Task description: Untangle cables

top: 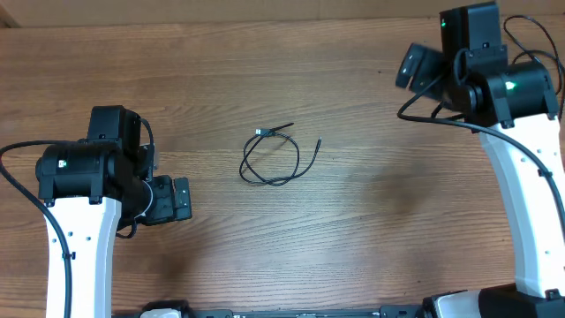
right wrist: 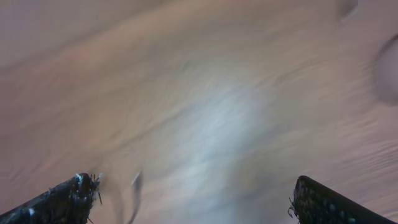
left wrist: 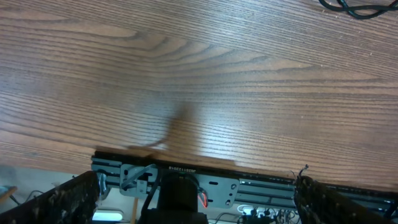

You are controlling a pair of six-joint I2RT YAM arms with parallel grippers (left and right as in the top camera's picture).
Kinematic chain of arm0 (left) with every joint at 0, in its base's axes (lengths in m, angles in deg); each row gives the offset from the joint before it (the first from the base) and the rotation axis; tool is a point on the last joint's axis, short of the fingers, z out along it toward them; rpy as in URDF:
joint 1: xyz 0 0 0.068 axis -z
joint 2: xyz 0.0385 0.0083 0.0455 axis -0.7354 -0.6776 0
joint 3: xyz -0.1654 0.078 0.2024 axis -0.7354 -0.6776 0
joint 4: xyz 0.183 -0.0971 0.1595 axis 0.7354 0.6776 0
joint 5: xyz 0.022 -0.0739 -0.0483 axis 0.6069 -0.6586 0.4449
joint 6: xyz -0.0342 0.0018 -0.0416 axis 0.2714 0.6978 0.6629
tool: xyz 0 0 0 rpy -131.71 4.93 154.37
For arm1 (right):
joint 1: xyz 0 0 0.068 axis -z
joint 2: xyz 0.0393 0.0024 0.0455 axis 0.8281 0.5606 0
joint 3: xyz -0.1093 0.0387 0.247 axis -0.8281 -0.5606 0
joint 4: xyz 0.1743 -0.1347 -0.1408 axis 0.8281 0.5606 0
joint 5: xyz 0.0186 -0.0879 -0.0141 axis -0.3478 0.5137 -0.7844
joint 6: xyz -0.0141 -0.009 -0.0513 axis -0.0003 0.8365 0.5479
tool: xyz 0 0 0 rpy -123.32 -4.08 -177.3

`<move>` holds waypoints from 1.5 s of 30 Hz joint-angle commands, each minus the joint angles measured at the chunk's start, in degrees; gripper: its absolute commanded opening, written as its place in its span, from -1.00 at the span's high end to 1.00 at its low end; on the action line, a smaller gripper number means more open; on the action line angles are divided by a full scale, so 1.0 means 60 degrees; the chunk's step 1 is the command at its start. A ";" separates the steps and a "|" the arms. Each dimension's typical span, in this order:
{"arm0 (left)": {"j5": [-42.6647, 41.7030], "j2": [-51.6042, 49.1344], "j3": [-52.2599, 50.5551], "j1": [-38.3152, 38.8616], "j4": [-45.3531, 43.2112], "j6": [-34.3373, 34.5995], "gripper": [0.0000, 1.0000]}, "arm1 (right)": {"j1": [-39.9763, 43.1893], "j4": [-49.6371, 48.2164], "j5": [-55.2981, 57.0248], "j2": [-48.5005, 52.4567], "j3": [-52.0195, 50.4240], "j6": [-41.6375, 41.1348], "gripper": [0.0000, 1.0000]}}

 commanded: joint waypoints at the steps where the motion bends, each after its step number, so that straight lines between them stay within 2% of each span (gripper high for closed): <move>1: -0.0069 -0.0025 0.0117 -0.0091 0.0015 -0.0215 -0.99 | -0.0047 0.0255 -0.2889 -0.0076 -0.0423 -0.0291 -1.00; 7: -0.0069 -0.0025 0.0117 -0.0091 0.0015 -0.0215 -0.99 | -0.0590 -0.0452 -0.4860 -0.0076 -0.2022 -0.0302 -1.00; 12: -0.0069 -0.0025 0.0117 -0.0091 0.0015 -0.0215 -0.99 | -0.1665 -0.2353 -0.5373 -0.0076 -0.3967 -0.0375 -1.00; 15: -0.0069 -0.0025 0.0117 -0.0091 0.0015 -0.0215 -0.99 | -0.2357 -0.3592 -0.4758 -0.0076 -0.5053 -0.0372 -1.00; 20: -0.0069 -0.0025 0.0117 -0.0091 0.0015 -0.0215 -0.99 | -0.3599 -0.5202 -0.1534 -0.0076 -0.6557 -0.0237 -0.95; 23: -0.0069 -0.0025 0.0117 -0.0091 0.0015 -0.0215 -0.99 | -0.4302 -0.6404 -0.1020 -0.0076 -0.7410 0.1392 -0.95; 26: -0.0069 -0.0025 0.0117 -0.0091 0.0015 -0.0215 -0.99 | -0.4921 -0.7887 -0.1020 -0.0073 -0.8378 0.3654 -1.00; 30: -0.0069 -0.0025 0.0117 -0.0091 0.0015 -0.0215 -0.99 | -0.5377 -0.9646 -0.1031 -0.0076 -0.9351 0.5424 -0.96; 34: -0.0069 -0.0025 0.0117 -0.0091 0.0015 -0.0215 -0.99 | -0.5472 -1.1045 -0.1060 -0.0073 -0.9748 0.5810 -0.77; 40: -0.0069 -0.0025 0.0117 -0.0091 0.0015 -0.0215 -0.99 | -0.5501 -1.2003 -0.1814 0.0160 -0.9752 0.5858 -0.67; 45: -0.0069 -0.0025 0.0117 -0.0091 0.0015 -0.0215 -0.99 | -0.5719 -1.2466 -0.1905 0.0911 -0.9748 0.5974 -0.67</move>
